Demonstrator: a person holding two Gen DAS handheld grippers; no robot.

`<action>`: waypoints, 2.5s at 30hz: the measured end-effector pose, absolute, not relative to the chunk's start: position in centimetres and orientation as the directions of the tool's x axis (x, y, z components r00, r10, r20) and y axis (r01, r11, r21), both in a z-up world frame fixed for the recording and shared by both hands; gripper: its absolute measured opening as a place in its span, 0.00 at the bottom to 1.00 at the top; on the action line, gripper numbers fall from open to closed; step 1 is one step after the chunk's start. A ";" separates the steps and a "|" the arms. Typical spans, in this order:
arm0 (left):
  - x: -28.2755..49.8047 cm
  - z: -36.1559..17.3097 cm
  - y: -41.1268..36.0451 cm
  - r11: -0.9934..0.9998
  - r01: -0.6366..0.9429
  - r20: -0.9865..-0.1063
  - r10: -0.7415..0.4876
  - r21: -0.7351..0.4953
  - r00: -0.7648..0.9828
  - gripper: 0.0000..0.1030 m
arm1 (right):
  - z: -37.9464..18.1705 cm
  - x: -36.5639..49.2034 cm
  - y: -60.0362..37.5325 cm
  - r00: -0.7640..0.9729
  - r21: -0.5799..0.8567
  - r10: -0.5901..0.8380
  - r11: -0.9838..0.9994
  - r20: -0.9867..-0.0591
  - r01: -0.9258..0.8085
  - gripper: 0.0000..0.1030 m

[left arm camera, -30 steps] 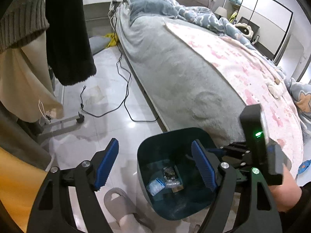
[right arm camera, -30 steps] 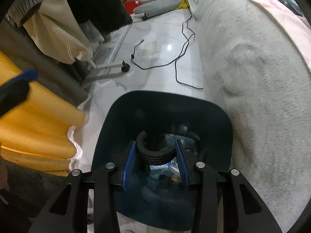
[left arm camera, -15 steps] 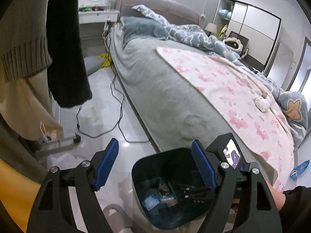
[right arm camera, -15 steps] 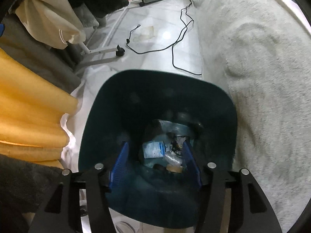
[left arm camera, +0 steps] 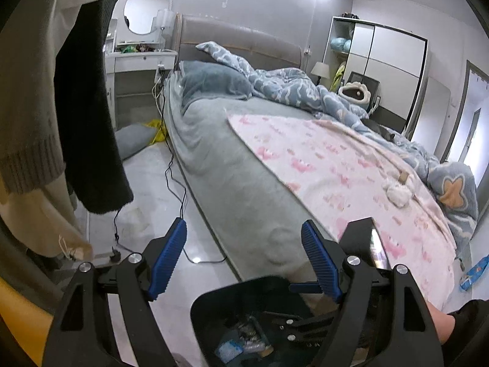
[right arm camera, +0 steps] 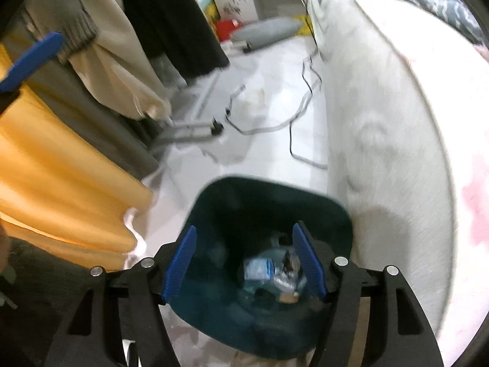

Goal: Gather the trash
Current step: 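Move both tools back over the bed toward the white tissue balls, then grasp a white tissue ball with the right tool while the left tool grasps another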

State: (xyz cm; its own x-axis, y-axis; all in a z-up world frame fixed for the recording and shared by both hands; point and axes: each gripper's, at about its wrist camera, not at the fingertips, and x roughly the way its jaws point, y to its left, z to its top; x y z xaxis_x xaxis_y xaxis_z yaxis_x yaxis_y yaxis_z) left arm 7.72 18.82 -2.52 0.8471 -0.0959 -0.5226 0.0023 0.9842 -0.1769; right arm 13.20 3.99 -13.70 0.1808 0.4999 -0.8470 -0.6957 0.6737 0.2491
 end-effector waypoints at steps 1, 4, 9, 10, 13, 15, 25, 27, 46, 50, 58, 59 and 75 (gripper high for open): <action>8.0 -2.2 18.6 0.984 0.003 -0.517 -0.096 -0.178 0.851 0.77 | -12.8 13.4 3.6 0.196 0.248 0.518 0.664 -0.832 -0.705 0.65; 9.1 -1.6 17.7 0.983 0.003 -0.501 -0.096 -0.182 0.860 0.77 | -11.1 13.9 2.7 0.225 0.247 0.554 0.650 -0.802 -0.719 0.67; 11.0 -0.7 15.7 0.983 0.021 -0.483 -0.107 -0.180 0.869 0.77 | -8.8 15.5 0.5 0.281 0.238 0.586 0.653 -0.760 -0.719 0.68; 11.3 -0.5 15.3 0.984 0.025 -0.479 -0.109 -0.178 0.871 0.78 | -8.5 15.9 0.2 0.290 0.234 0.588 0.655 -0.755 -0.719 0.68; 12.4 -0.1 14.0 0.985 0.039 -0.466 -0.115 -0.169 0.877 0.78 | -7.2 16.9 -1.5 0.322 0.227 0.594 0.667 -0.737 -0.709 0.68; 13.3 0.1 13.0 0.985 0.047 -0.460 -0.120 -0.168 0.880 0.79 | -6.5 17.8 -2.9 0.343 0.226 0.596 0.678 -0.726 -0.699 0.68; 17.1 0.5 8.5 0.979 0.097 -0.455 -0.170 -0.180 0.874 0.83 | -4.1 21.6 -8.6 0.440 0.192 0.578 0.729 -0.687 -0.657 0.69; 17.8 0.5 7.5 0.979 0.109 -0.457 -0.179 -0.175 0.871 0.83 | -3.7 22.3 -9.7 0.461 0.186 0.572 0.740 -0.678 -0.646 0.69; 23.6 -0.9 0.6 0.963 0.175 -0.488 -0.257 -0.207 0.834 0.88 | -1.6 27.3 -20.6 0.641 0.062 0.438 0.851 -0.630 -0.521 0.71; 24.8 -1.1 -0.5 0.953 0.187 -0.495 -0.284 -0.237 0.821 0.88 | -1.8 28.1 -22.6 0.660 0.035 0.401 0.869 -0.635 -0.494 0.71; 26.9 -2.3 -4.2 0.921 0.232 -0.517 -0.369 -0.312 0.772 0.88 | -2.1 28.7 -27.4 0.693 0.004 0.345 0.897 -0.633 -0.442 0.72; 27.1 -2.5 -4.7 0.919 0.238 -0.519 -0.375 -0.313 0.768 0.88 | -2.2 28.7 -28.0 0.693 0.012 0.343 0.900 -0.633 -0.435 0.72; 28.6 -5.1 -10.8 0.880 0.329 -0.539 -0.470 -0.341 0.698 0.90 | -3.8 29.1 -34.3 0.724 -0.036 0.248 0.935 -0.644 -0.352 0.73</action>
State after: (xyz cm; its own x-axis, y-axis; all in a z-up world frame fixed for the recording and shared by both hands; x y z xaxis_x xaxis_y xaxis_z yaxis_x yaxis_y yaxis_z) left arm 28.59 -10.84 -5.05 0.6984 -0.4704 -0.5394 0.3294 0.8804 -0.3413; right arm 29.11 -34.25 -3.76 0.7241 0.2479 -0.6436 -0.3518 0.9354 -0.0355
